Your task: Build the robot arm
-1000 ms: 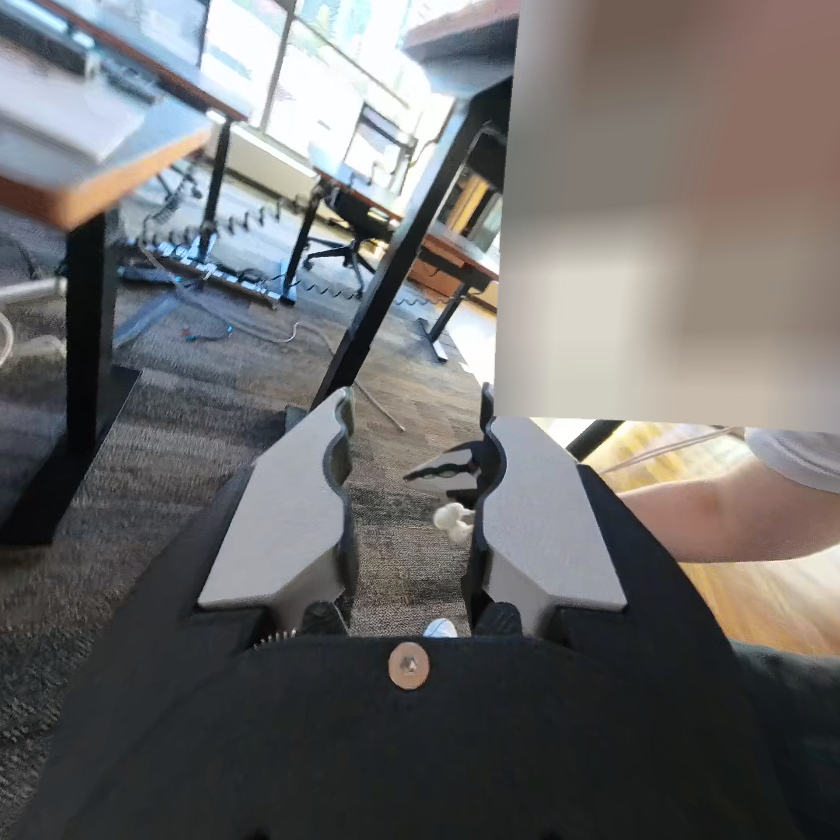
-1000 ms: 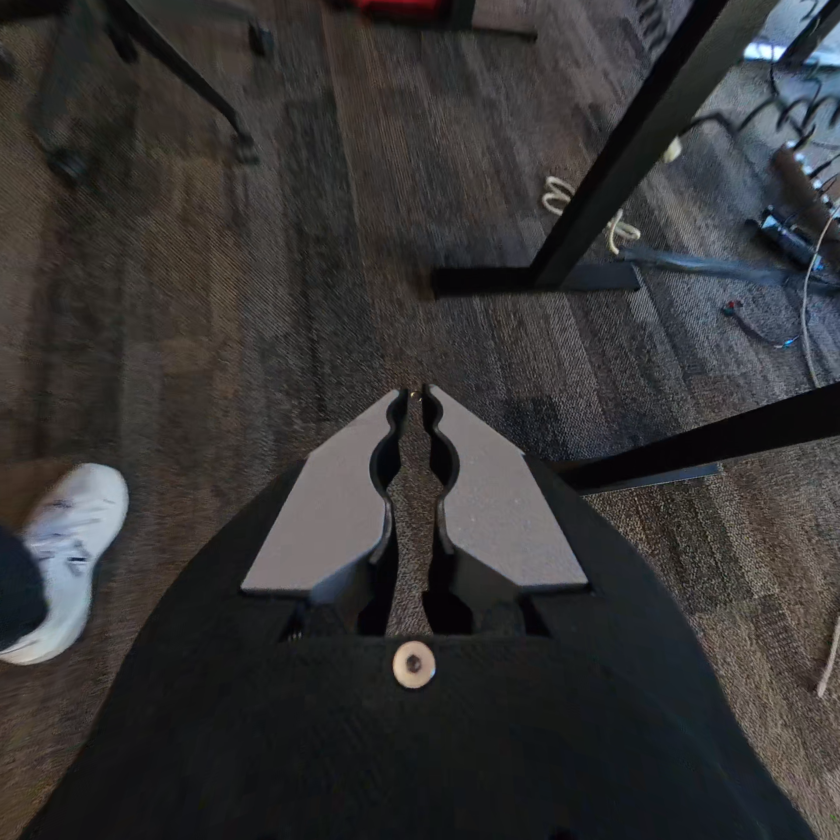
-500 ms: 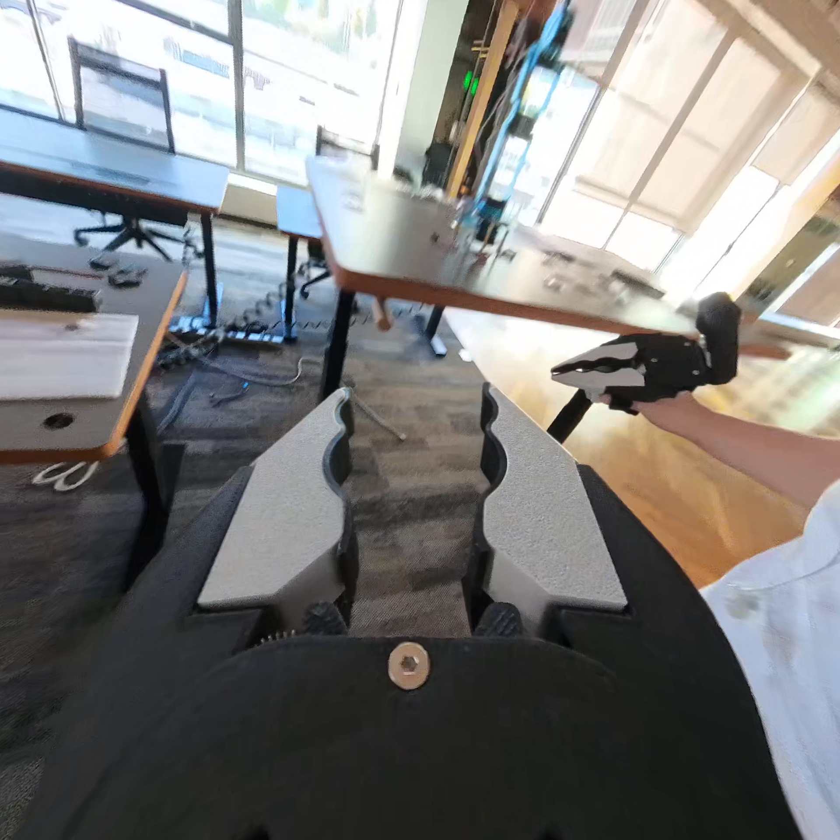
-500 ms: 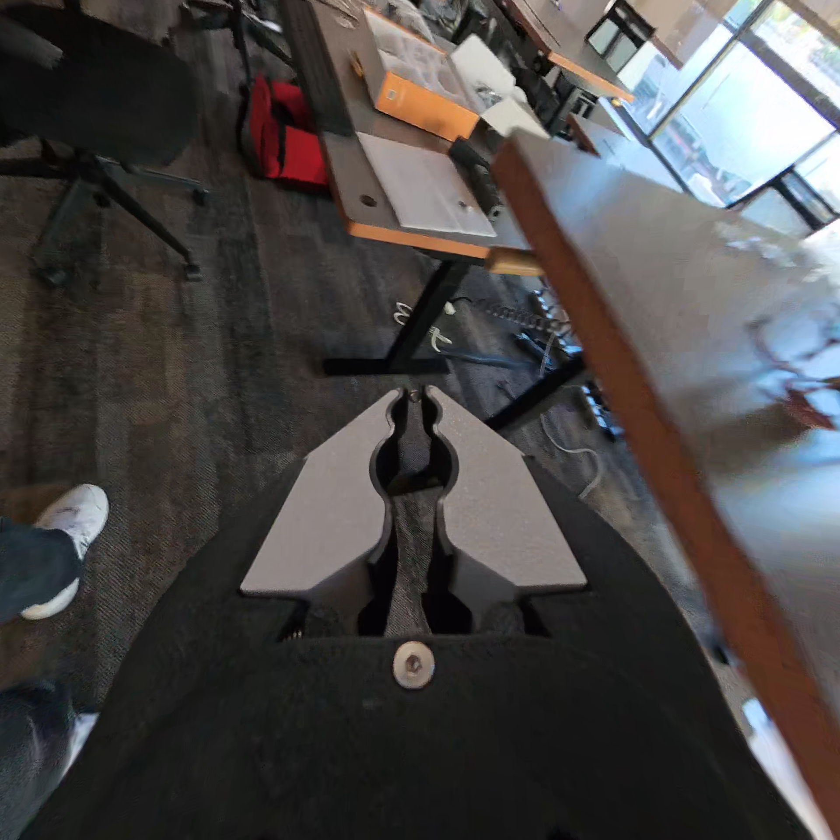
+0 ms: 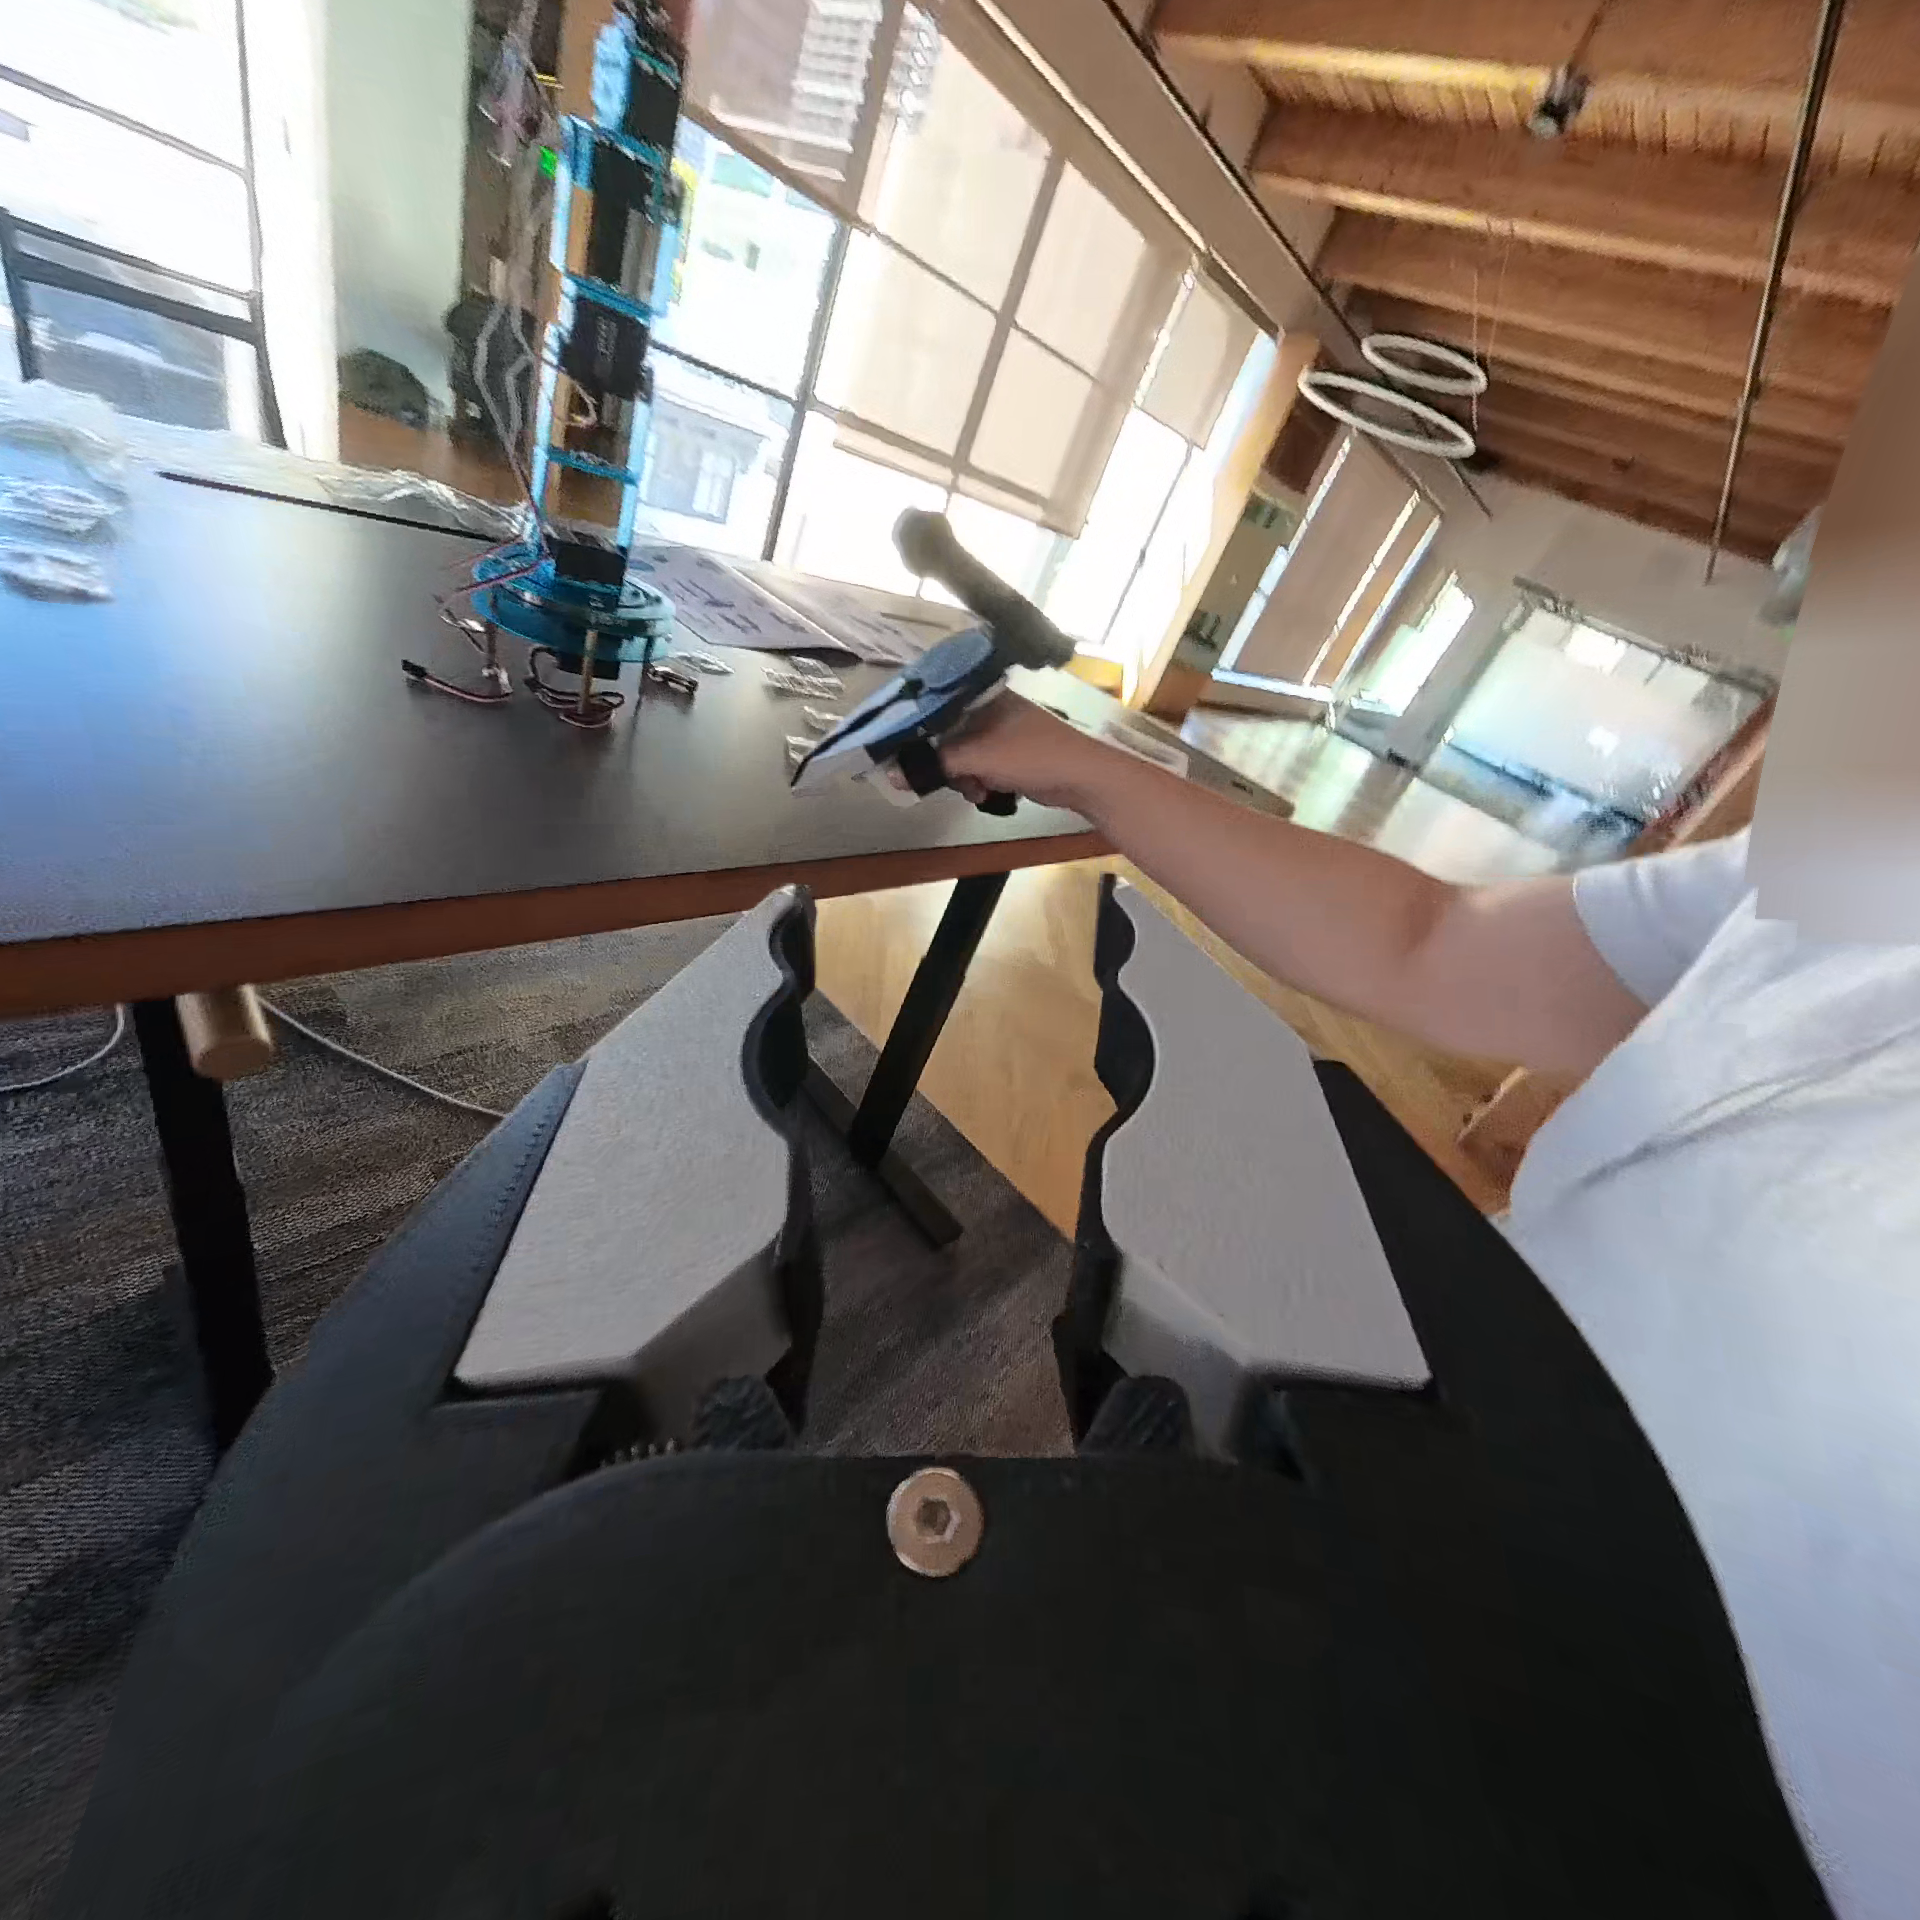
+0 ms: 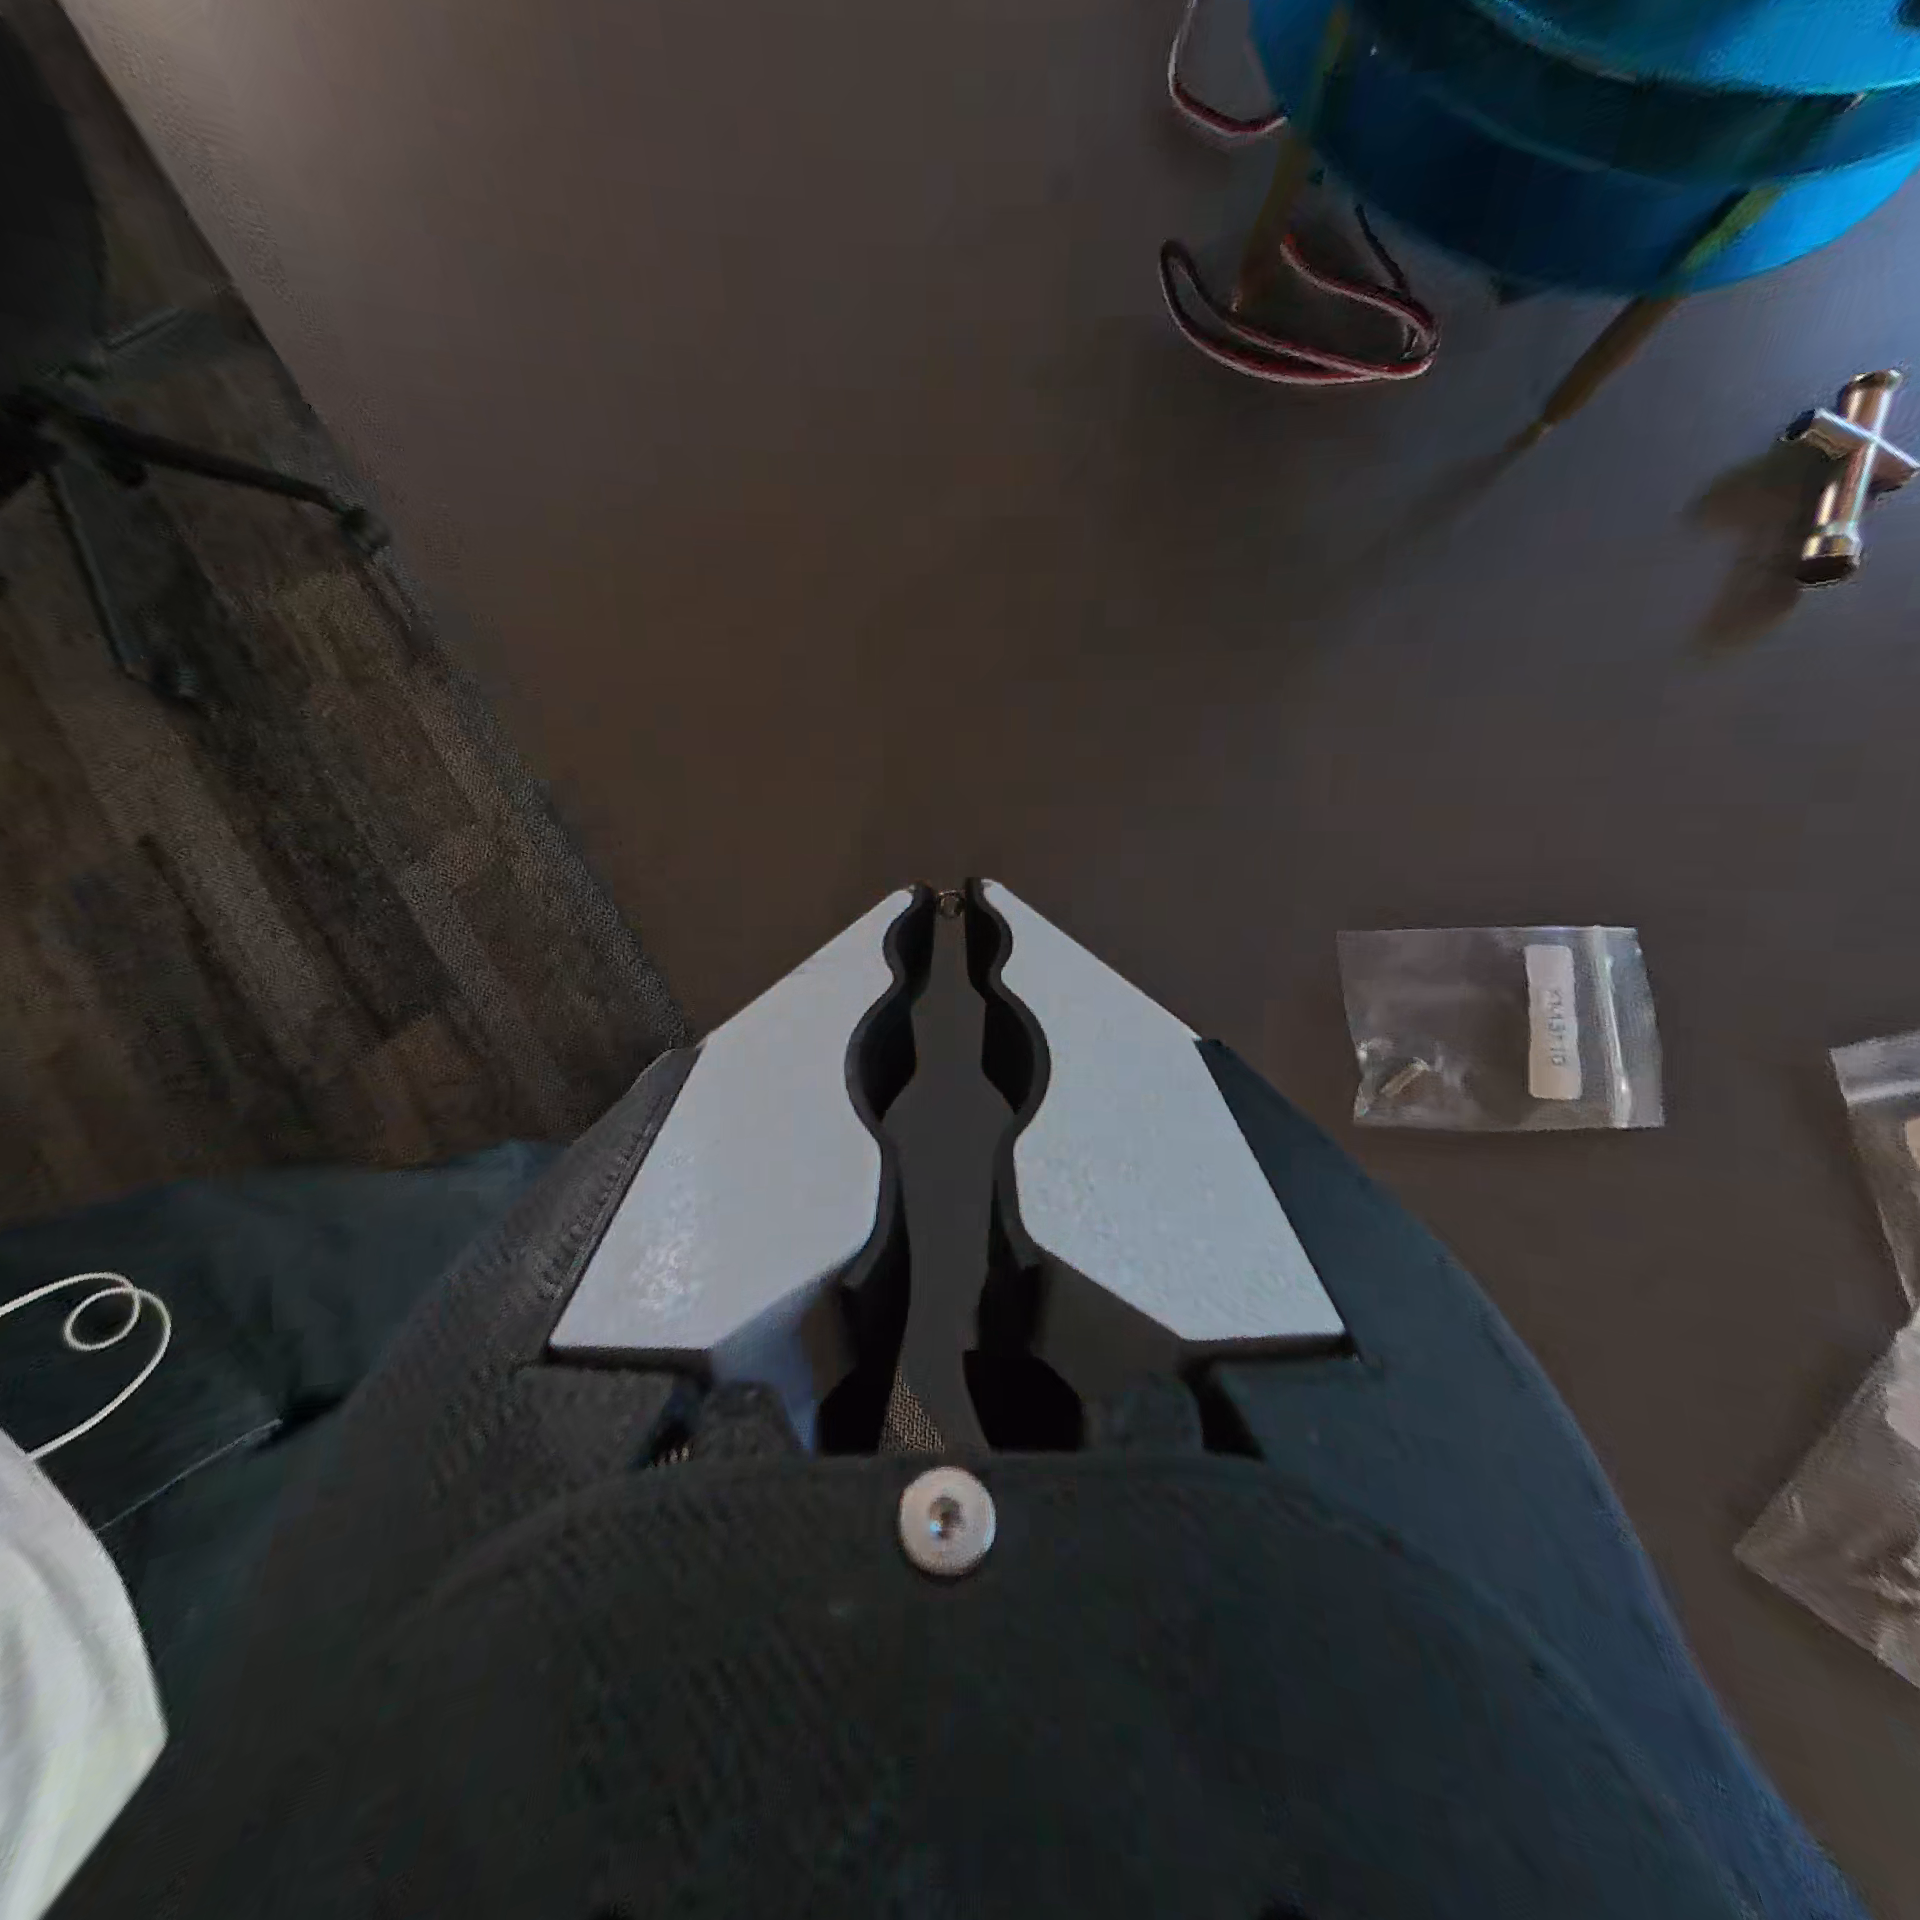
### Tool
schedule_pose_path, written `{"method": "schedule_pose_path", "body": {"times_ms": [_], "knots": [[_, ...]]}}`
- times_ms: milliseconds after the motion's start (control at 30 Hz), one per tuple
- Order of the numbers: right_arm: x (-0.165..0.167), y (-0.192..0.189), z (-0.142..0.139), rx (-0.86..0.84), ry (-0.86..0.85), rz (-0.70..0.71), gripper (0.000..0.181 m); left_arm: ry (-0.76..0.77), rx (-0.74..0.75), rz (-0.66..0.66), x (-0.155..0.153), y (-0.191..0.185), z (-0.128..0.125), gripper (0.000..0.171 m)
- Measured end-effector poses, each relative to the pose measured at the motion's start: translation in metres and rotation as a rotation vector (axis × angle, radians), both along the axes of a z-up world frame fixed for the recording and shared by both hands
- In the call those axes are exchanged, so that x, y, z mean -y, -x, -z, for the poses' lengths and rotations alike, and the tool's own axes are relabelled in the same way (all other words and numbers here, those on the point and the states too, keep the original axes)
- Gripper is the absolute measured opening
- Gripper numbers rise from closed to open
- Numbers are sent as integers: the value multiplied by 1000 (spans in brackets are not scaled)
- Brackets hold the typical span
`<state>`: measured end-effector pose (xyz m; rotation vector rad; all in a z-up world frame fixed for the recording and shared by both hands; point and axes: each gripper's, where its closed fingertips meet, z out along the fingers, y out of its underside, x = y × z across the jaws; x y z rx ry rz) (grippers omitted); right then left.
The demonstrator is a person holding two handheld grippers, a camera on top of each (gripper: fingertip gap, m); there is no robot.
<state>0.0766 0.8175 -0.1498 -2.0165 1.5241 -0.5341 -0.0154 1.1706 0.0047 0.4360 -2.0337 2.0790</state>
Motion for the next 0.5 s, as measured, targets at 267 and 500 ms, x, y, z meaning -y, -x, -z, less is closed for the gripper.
{"method": "schedule_pose_path", "body": {"times_ms": [267,500], "knots": [[2,-14,12,-55,-72,-47,9,-59,13,94,49,-23,10,53],[79,21,-48,131,-142,-27,20,-111,-45,17,77,-23,25,53]]}}
